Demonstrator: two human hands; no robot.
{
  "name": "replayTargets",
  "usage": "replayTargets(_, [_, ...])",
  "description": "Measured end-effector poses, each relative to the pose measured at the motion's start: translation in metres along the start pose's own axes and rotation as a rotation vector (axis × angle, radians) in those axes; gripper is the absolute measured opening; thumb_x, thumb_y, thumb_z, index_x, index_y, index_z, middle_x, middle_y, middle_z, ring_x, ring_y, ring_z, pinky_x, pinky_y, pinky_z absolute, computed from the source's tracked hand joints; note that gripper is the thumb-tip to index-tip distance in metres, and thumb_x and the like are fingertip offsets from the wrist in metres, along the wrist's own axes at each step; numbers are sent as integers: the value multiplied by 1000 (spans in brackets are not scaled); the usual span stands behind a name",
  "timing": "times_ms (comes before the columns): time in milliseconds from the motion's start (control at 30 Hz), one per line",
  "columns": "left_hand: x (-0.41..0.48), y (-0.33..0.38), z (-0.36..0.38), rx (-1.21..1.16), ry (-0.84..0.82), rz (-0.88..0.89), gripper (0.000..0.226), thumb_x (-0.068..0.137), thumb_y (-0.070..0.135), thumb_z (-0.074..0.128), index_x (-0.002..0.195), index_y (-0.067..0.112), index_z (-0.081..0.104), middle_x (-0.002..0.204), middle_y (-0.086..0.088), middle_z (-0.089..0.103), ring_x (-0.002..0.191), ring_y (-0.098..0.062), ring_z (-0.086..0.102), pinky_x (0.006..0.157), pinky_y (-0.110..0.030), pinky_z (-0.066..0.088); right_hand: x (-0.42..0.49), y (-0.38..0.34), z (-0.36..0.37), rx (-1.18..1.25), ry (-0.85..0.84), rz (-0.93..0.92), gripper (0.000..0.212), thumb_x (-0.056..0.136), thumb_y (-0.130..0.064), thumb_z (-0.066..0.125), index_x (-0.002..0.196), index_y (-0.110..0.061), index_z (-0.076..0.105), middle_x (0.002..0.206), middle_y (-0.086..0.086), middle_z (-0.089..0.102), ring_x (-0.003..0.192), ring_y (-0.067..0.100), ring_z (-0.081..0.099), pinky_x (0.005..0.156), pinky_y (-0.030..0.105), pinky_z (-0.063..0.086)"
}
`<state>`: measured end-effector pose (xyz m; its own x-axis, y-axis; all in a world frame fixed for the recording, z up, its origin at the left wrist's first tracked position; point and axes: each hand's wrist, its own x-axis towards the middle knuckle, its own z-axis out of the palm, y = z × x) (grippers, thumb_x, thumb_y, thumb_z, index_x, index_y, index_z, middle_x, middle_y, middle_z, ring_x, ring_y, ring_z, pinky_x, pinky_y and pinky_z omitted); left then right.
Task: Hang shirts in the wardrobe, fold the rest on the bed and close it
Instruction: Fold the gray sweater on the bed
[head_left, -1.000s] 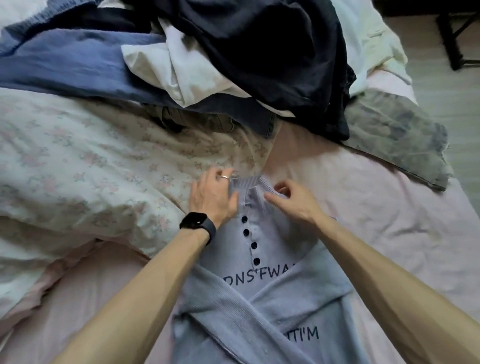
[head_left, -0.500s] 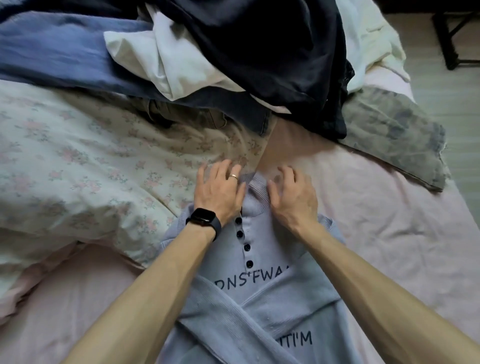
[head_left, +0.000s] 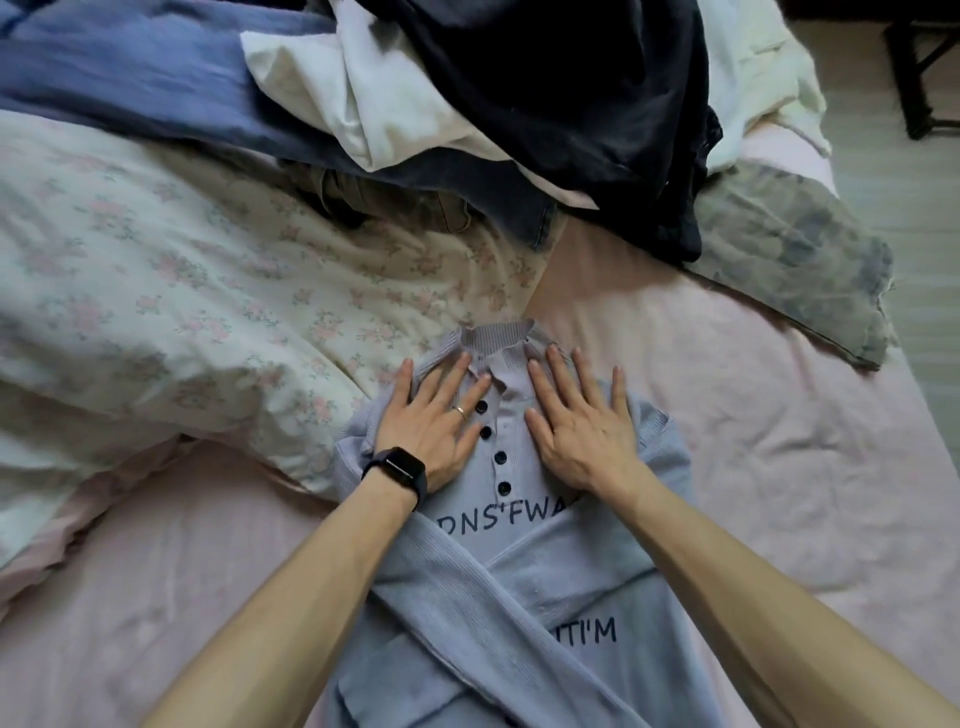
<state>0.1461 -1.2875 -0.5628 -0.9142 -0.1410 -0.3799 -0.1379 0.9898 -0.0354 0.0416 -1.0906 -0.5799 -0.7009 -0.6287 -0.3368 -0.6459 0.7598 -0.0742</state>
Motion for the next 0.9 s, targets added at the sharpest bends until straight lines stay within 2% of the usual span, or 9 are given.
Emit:
replayTargets(133, [-43, 31, -13, -84, 56, -38, 62, 103, 41, 23, 158, 35, -5, 166, -2, -10, 154, -21, -10, 115, -56, -21, -38, 4, -18, 64, 82, 24, 64, 102, -53, 24, 160, -28, 17, 169, 1, 9, 156, 22, 2, 121, 56, -6])
replayTargets(200, [-77, 62, -11, -177, 26, -40, 65, 101, 41, 30, 159, 30, 4, 167, -5, -5, 154, -21, -7, 115, -58, -19, -64, 12, -19, 196, 125, 151, 65, 101, -49, 38, 159, -23, 26, 167, 7, 19, 154, 27, 13, 121, 54, 6])
replayTargets(300, [-136, 133, -21, -301, -8, -70, 62, 86, 47, 57, 144, 24, 52, 155, -9, 41, 147, -24, 32, 116, -59, 18, -105, 37, -25, 412, 166, 371, 68, 98, -37, 56, 155, -7, 33, 159, 19, 33, 146, 37, 31, 120, 50, 24])
replayTargets(367, [-159, 183, -25, -383, -14, -109, 60, 75, 53, 69, 126, 22, 68, 140, -8, 58, 136, -25, 49, 110, -56, 36, -116, 55, -28, 587, 99, 461, 71, 98, -35, 58, 155, -4, 29, 157, 20, 35, 143, 38, 34, 118, 46, 26])
replayTargets(433, [-173, 236, -28, -472, -88, -201, 60, 77, 57, 67, 123, 19, 68, 139, -9, 59, 135, -28, 50, 111, -55, 39, -123, 70, -28, 692, -2, 478, 71, 98, -36, 58, 155, -6, 27, 153, 17, 41, 139, 35, 40, 116, 43, 30])
replayTargets(500, [-175, 279, -28, -560, -235, -287, 64, 86, 63, 54, 129, 16, 60, 139, -10, 53, 135, -31, 43, 112, -55, 32, -119, 81, -28, 756, -33, 475, 64, 96, -38, 60, 149, -9, 38, 139, 14, 54, 128, 32, 50, 109, 40, 38])
replayTargets(633, [-156, 346, -18, -493, -536, -372, 85, 86, 80, 34, 133, 12, 52, 128, -11, 48, 122, -31, 37, 102, -55, 21, -90, 102, -28, 833, -87, 486, 28, 91, -42, 66, 110, -21, 62, 102, 0, 67, 108, 24, 63, 83, 25, 41])
replayTargets(767, [-149, 360, -5, -384, -497, -410, 50, 100, 46, 42, 134, 11, 52, 127, -11, 48, 120, -32, 40, 106, -61, 21, -75, 110, -22, 916, -160, 487, 22, 83, -39, 73, 92, -20, 65, 100, 7, 73, 100, 28, 69, 90, 46, 55])
replayTargets(900, [-164, 350, -15, -341, -490, -351, 43, 92, 24, 50, 133, 11, 52, 125, -11, 57, 118, -33, 46, 105, -53, 26, -83, 108, -31, 856, -102, 426, 17, 83, -37, 69, 86, -22, 60, 99, 8, 72, 100, 30, 67, 89, 43, 53])
